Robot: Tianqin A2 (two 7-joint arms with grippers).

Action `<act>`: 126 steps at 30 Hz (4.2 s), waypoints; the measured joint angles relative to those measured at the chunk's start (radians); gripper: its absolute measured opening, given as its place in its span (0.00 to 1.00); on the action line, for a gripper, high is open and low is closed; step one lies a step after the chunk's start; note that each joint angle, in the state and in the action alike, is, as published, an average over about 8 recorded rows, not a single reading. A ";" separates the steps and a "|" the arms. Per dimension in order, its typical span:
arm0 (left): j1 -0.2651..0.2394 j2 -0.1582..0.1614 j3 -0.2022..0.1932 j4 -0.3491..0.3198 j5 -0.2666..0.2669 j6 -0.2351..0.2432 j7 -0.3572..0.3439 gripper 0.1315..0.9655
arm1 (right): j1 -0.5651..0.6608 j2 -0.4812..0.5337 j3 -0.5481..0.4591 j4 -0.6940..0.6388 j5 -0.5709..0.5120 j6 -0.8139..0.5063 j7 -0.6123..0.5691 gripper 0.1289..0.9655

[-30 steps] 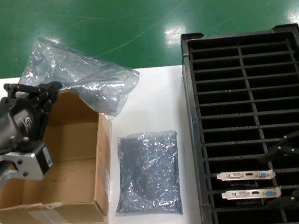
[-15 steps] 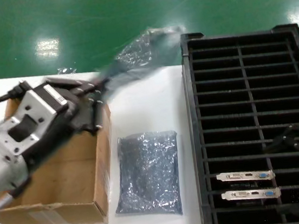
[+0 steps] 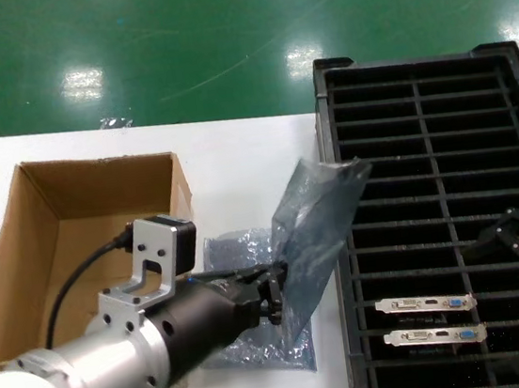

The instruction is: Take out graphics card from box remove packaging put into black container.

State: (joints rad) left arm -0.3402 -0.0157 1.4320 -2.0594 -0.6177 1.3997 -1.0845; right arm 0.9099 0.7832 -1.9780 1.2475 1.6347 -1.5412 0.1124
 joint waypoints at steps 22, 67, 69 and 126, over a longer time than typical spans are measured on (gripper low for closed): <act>-0.006 0.014 0.080 0.054 0.261 -0.071 -0.237 0.07 | 0.000 0.000 -0.001 0.000 0.000 0.000 0.000 1.00; -0.023 -0.197 0.084 0.116 0.011 -0.647 0.440 0.95 | -0.228 -0.121 0.094 0.088 0.042 0.386 -0.028 1.00; -0.010 -0.200 0.087 0.128 -0.031 -0.673 0.463 0.98 | -0.252 -0.133 0.104 0.098 0.046 0.427 -0.031 1.00; 0.324 -0.280 0.164 0.444 -1.128 -1.365 1.055 1.00 | -0.879 -0.467 0.365 0.340 0.160 1.489 -0.109 1.00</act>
State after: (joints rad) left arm -0.0166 -0.2960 1.5962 -1.6157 -1.7456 0.0344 -0.0293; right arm 0.0312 0.3166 -1.6129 1.5880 1.7944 -0.0527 0.0038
